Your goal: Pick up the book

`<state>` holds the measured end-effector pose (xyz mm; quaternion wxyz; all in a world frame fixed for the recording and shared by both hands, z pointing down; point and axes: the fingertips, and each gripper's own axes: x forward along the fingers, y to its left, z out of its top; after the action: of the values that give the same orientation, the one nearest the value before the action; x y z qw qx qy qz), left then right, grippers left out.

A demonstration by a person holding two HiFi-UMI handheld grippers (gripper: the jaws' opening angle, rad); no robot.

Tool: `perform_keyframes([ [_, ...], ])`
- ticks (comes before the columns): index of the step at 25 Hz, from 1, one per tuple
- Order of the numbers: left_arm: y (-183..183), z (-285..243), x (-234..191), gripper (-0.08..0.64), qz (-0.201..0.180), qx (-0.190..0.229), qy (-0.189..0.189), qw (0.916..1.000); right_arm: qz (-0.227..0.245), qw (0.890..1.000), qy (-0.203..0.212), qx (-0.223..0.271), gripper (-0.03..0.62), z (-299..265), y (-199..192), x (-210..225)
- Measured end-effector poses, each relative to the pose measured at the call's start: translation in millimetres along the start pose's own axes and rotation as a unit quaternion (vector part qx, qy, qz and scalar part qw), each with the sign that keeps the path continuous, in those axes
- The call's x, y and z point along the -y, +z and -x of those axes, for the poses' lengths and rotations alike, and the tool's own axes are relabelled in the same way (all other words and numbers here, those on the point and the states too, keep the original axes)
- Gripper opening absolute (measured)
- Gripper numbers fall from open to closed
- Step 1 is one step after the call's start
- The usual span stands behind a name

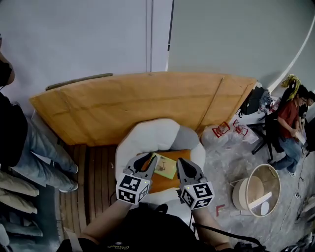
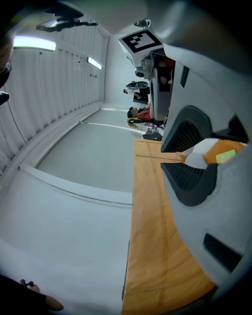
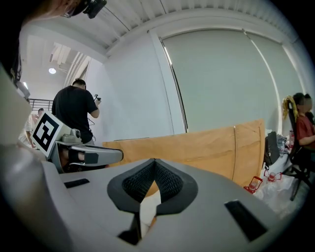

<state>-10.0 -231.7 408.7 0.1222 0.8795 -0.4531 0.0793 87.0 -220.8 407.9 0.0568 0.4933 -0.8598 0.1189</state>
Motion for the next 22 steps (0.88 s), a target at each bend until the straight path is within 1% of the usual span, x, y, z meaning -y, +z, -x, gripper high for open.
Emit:
perform_keyframes([
  [3,-13,-12,-13,0.061,0.007,-0.019,-0.002,0.9998,-0.005,1.000,-0.010,-0.017,0.003,-14,-12,7],
  [5,-27,-22,-16,0.061,0.017,-0.035,-0.005,0.9992,-0.018,0.999,-0.014,-0.038,0.003,-21,-25,14],
  [10,-80,-48,-19,0.061,0.031,-0.092,-0.018,0.9951,-0.052,0.994,-0.023,-0.097,0.003,-39,-78,27],
  [13,-125,-63,-25,0.061,0.040,-0.138,-0.025,0.9893,-0.076,0.988,-0.035,-0.127,0.003,-47,-118,38],
  [16,-167,-83,-36,0.061,0.047,-0.172,-0.025,0.9837,-0.094,0.982,-0.042,-0.156,0.003,-62,-162,50],
  [20,-218,-109,-45,0.061,0.063,-0.214,-0.032,0.9742,-0.097,0.973,-0.046,-0.203,0.003,-80,-219,63],
  [22,-239,-120,-50,0.061,0.063,-0.232,-0.033,0.9701,-0.097,0.968,-0.048,-0.227,0.003,-88,-241,69],
])
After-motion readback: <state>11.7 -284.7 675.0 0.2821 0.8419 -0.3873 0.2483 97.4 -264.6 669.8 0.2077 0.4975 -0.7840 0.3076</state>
